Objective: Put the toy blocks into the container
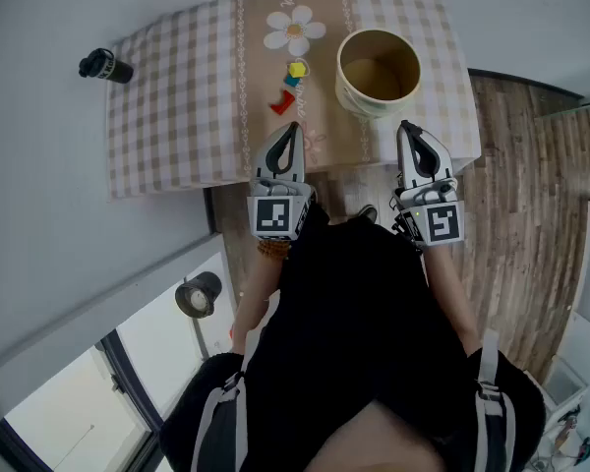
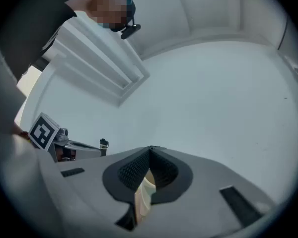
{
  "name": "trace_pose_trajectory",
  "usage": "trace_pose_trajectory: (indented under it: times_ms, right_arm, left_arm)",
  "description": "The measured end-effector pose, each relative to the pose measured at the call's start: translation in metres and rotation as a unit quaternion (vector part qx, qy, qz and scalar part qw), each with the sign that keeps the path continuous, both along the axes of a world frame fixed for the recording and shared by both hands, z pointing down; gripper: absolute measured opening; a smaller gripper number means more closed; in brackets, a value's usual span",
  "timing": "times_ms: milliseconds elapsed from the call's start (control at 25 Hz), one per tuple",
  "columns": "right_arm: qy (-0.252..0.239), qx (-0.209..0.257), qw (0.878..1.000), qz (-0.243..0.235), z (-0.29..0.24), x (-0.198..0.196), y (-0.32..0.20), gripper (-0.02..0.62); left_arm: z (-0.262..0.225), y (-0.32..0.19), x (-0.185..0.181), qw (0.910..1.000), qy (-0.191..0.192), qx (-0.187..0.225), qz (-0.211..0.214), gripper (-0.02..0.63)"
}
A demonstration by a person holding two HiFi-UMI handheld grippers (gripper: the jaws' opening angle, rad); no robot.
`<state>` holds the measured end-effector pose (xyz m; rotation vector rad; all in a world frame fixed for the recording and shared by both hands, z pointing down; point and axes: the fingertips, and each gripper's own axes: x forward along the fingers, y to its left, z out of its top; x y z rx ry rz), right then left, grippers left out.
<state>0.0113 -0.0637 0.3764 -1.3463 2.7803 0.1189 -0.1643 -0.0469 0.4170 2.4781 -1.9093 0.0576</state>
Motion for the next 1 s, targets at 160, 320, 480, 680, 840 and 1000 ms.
trace_pose_trajectory:
  times_ms: [160, 320, 480, 680, 840, 1000]
  right_arm:
    - [-0.013, -0.011, 1.0, -0.024, 0.003, -0.01, -0.001, 0.005]
    - [-0.005, -0.015, 0.999, -0.041, 0.007, -0.02, 0.001, 0.006]
    - [0.002, -0.021, 0.999, -0.045, 0.011, -0.028, 0.001, 0.006]
    - [0.021, -0.034, 0.998, -0.042, 0.021, -0.034, -0.002, 0.006]
    - [0.037, -0.039, 0.998, -0.034, 0.027, -0.035, -0.002, 0.006]
    - [0.045, -0.049, 0.997, -0.026, 0.03, -0.034, -0.001, 0.006]
  left_arm:
    - [0.016, -0.004, -0.012, 0.9999, -0.005, -0.015, -0.003, 0.002]
    - [0.04, -0.01, -0.028, 0.9993, -0.006, -0.037, -0.001, 0.005]
    - [0.071, -0.02, -0.048, 0.9973, -0.011, -0.072, -0.003, 0.048]
    - [0.114, -0.042, -0.073, 0.9917, -0.039, -0.122, -0.006, 0.106]
    - [0.143, -0.054, -0.079, 0.985, -0.062, -0.161, 0.006, 0.115]
    - [0.173, -0.061, -0.078, 0.9758, -0.069, -0.206, 0.027, 0.181]
